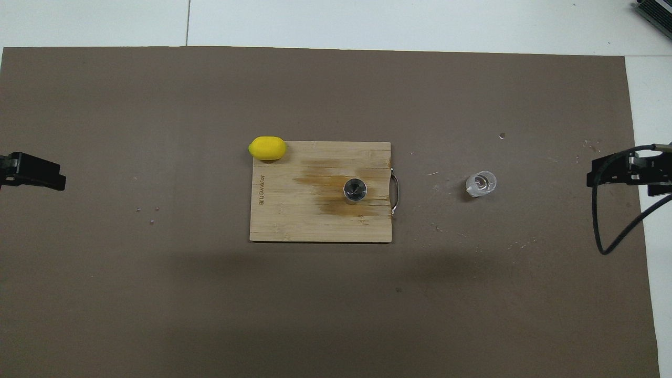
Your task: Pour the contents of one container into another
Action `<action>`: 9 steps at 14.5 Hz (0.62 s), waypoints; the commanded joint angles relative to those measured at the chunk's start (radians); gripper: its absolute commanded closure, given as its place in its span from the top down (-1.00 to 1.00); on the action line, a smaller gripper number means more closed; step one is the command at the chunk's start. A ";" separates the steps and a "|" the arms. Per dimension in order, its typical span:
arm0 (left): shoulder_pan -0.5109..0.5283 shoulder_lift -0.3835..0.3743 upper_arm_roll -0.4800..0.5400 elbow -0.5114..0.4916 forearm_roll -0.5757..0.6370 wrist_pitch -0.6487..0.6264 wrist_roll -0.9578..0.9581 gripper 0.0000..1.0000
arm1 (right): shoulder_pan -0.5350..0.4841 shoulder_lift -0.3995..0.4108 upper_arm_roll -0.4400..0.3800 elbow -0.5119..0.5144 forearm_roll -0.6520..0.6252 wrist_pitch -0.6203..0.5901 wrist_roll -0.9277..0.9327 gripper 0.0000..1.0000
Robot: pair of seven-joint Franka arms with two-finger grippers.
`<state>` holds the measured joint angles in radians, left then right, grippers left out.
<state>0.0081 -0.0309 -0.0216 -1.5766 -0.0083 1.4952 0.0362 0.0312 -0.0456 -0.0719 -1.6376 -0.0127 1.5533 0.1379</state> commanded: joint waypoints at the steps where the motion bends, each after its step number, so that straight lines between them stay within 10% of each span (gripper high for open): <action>1: 0.006 -0.026 -0.006 -0.028 0.008 0.010 -0.012 1.00 | -0.016 0.021 0.006 0.016 0.004 -0.019 0.011 1.00; 9: 0.006 -0.027 -0.006 -0.028 0.008 0.008 -0.013 1.00 | -0.005 0.021 -0.003 0.027 0.005 -0.015 0.014 1.00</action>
<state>0.0081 -0.0310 -0.0216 -1.5772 -0.0083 1.4952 0.0361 0.0309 -0.0287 -0.0775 -1.6261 -0.0129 1.5500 0.1379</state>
